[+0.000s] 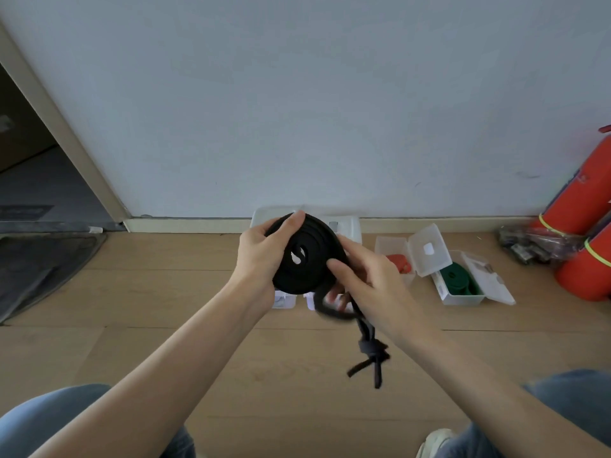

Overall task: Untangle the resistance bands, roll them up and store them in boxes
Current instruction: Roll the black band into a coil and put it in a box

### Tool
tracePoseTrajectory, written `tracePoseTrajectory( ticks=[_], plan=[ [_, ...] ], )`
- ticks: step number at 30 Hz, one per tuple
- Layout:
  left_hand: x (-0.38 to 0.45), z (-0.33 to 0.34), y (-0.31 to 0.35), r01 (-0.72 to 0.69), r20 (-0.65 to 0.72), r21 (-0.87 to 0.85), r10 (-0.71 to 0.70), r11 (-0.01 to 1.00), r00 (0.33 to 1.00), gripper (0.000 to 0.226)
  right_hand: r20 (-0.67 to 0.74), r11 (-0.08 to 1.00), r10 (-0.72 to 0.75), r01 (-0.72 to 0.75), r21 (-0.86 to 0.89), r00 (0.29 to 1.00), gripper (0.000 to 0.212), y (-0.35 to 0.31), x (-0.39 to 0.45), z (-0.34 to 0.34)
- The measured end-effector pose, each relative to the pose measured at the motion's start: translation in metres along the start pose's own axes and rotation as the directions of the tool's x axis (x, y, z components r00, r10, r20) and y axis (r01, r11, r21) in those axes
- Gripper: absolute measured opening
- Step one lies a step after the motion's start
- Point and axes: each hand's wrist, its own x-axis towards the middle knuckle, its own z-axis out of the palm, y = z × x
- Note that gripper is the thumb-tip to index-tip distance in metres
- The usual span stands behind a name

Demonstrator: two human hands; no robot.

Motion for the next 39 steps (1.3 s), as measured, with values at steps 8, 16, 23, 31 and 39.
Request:
tracePoseTrajectory(
  ticks=[8, 16, 23, 31, 39],
  plan=[
    [0.005, -0.01, 0.0, -0.184, 0.361, 0.447, 0.012, 0.875, 0.932, 0.016, 0.026, 0.989, -0.037, 0.04, -0.141, 0.999, 0.028, 0.003, 0.007, -0.018],
    [0.008, -0.021, 0.008, -0.147, 0.366, 0.418, -0.018, 0.896, 0.93, 0.01, 0.168, 0.983, 0.128, -0.147, 0.111, 0.978, 0.006, 0.002, 0.003, -0.025],
    [0.015, -0.031, 0.019, -0.098, 0.374, 0.348, -0.042, 0.932, 0.926, 0.005, 0.081, 0.986, 0.129, -0.137, 0.099, 0.988, 0.017, 0.002, -0.005, -0.023],
    [0.013, -0.019, 0.012, 0.131, 0.254, 0.067, -0.144, 0.989, 0.957, 0.026, 0.035, 1.0, 0.0, -0.001, 0.029, 0.999, 0.015, -0.003, -0.01, -0.005],
    [0.014, -0.024, 0.008, -0.052, 0.369, 0.402, -0.109, 0.914, 0.923, 0.008, 0.052, 0.997, 0.001, 0.003, -0.074, 0.999, 0.032, -0.002, -0.004, -0.02]
  ],
)
